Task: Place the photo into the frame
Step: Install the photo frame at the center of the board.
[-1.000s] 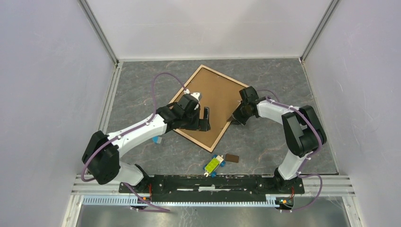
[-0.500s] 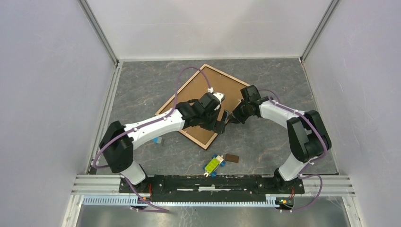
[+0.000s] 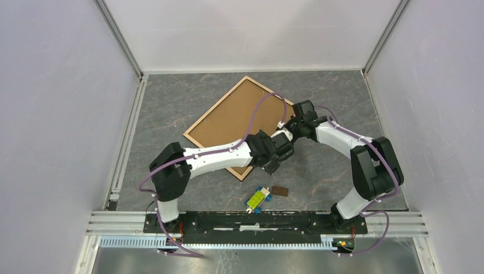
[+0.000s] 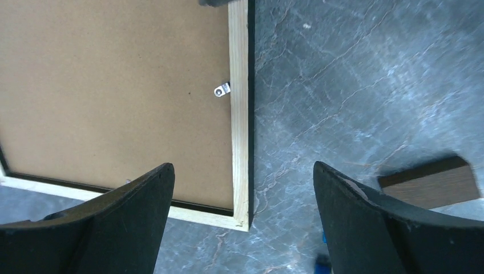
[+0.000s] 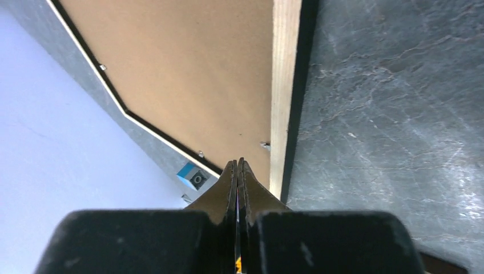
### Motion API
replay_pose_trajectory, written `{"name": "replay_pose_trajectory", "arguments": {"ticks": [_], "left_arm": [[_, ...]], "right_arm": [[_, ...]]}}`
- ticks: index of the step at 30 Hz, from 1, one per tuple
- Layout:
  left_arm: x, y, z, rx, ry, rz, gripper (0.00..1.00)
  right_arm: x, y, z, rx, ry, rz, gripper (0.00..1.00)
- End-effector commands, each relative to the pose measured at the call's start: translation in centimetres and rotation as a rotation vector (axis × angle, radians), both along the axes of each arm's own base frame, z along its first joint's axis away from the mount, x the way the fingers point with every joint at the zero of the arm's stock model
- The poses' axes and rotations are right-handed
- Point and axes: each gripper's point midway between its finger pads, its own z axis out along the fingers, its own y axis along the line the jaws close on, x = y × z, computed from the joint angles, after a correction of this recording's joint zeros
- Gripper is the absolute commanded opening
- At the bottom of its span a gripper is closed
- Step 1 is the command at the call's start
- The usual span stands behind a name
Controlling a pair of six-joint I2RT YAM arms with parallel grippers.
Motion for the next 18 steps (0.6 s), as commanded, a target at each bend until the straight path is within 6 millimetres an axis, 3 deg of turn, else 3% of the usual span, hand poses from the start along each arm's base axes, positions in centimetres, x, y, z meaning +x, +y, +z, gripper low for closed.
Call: {"name": "replay_pose_trajectory", "arguments": {"ticks": [1,4,7,8,9,13,16,18], "left_arm": [[1.4,1.6,1.1,0.204,-0.153,-0.063,0.96],[1.4,2.7,0.8,0.269,-0.18,-0.07,0.97],[0.5,3.2,1.7,0.188,-0.164,-0.043,0.97],[0.0,3.1,2.1,0.132,-0.149,-0.041,0.97],[-0.5,3.1,2.4,0.09,-0.134,-0.043,0.98],[-1.8,4.0,3.9,-0.028,-0.088,-0.009,1.0],[-1.8,5.0,4.6,-0.117,-0.042,0.041,1.0],[-1.7,5.5,5.3,-0.19,-0.018,0.067,1.0]], "right_arm": [[1.5,0.7,3.2,0.075,-0.081,-0.004,0.0],[1.5,0.9,3.2,0.077,-0.082,0.007,0.0],[2.5,0.6,2.8,0.047,-0.121,0.04,0.0],[2.4,0.3,2.1,0.023,-0.092,0.058,0.06],[2.4,0.1,1.5,-0.005,-0.066,0.082,0.19],[2.9,0.1,-0.1,-0.062,-0.019,0.153,0.29],[3.3,-0.3,-1.2,-0.095,-0.004,0.136,0.45],[3.2,-0.6,-1.9,-0.115,0.014,0.126,0.46]]}}
